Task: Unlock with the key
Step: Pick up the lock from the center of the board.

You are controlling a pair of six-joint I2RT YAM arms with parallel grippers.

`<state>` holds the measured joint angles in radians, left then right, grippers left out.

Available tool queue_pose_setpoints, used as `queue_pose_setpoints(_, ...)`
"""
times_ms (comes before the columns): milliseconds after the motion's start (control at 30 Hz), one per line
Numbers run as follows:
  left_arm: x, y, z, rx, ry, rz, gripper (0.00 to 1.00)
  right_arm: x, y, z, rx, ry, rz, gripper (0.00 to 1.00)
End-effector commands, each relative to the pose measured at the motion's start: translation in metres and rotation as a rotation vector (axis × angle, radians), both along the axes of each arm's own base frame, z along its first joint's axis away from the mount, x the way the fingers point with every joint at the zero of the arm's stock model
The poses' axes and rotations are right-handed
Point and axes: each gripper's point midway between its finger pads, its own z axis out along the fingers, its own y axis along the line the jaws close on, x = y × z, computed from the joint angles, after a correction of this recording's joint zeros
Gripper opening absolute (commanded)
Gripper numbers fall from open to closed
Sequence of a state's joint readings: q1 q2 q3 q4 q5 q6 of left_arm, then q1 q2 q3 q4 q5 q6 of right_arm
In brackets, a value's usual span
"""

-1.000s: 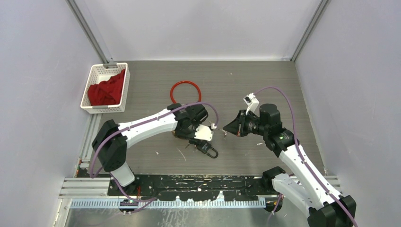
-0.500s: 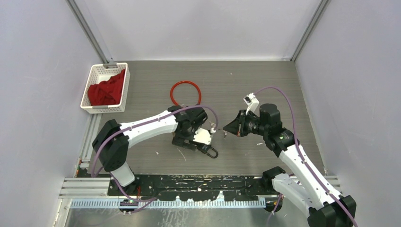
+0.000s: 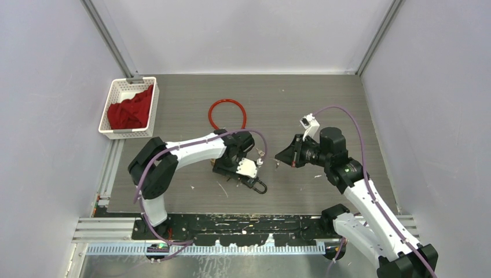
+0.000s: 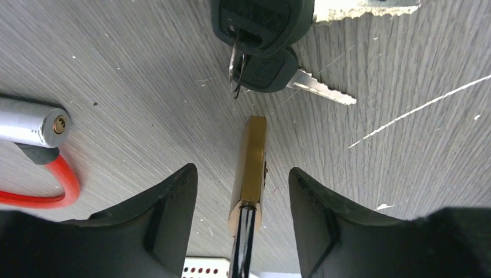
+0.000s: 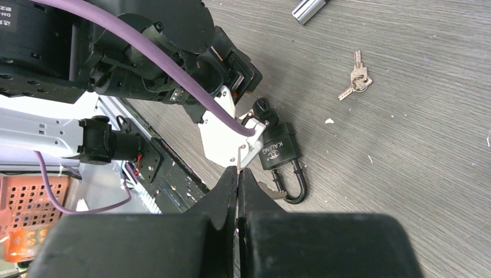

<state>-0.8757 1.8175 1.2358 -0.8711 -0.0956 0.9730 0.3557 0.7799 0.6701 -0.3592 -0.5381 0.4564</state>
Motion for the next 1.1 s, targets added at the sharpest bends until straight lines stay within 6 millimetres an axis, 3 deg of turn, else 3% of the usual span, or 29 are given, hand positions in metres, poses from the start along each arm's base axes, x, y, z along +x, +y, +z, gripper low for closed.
queue_pose_setpoints(0,0.007,-0.009,0.005,-0.02,-0.02,-0.023,0.56,0.005,-0.004,0.027,0.004,-0.097,-0.016,0.01)
queue_pose_setpoints(200,0.009,-0.003,0.002,0.026,-0.047,-0.041,0.32,0.004,-0.006,0.025,0.0,-0.1,-0.021,0.01)
queue_pose_setpoints(433,0.01,0.005,0.0,0.079,-0.097,-0.075,0.25,0.004,-0.006,0.029,0.005,-0.109,-0.018,0.01)
queue_pose_setpoints(533,0.016,0.001,0.001,0.085,-0.137,-0.083,0.01,0.004,-0.005,0.031,0.006,-0.113,-0.016,0.01)
queue_pose_setpoints(600,0.016,-0.002,0.007,0.069,-0.137,-0.065,0.0,0.005,-0.006,0.034,0.006,-0.12,-0.018,0.01)
queue_pose_setpoints(700,0.008,-0.01,0.029,-0.005,-0.08,0.002,0.0,0.007,-0.006,0.039,0.0,-0.133,-0.021,0.01)
queue_pose_setpoints(833,0.004,-0.022,0.077,-0.195,0.016,0.151,0.0,0.01,-0.006,0.051,0.015,-0.163,-0.028,0.01)
queue_pose_setpoints(1067,0.001,-0.018,0.184,-0.672,0.329,0.465,0.0,0.017,0.009,0.075,0.094,-0.213,0.029,0.01)
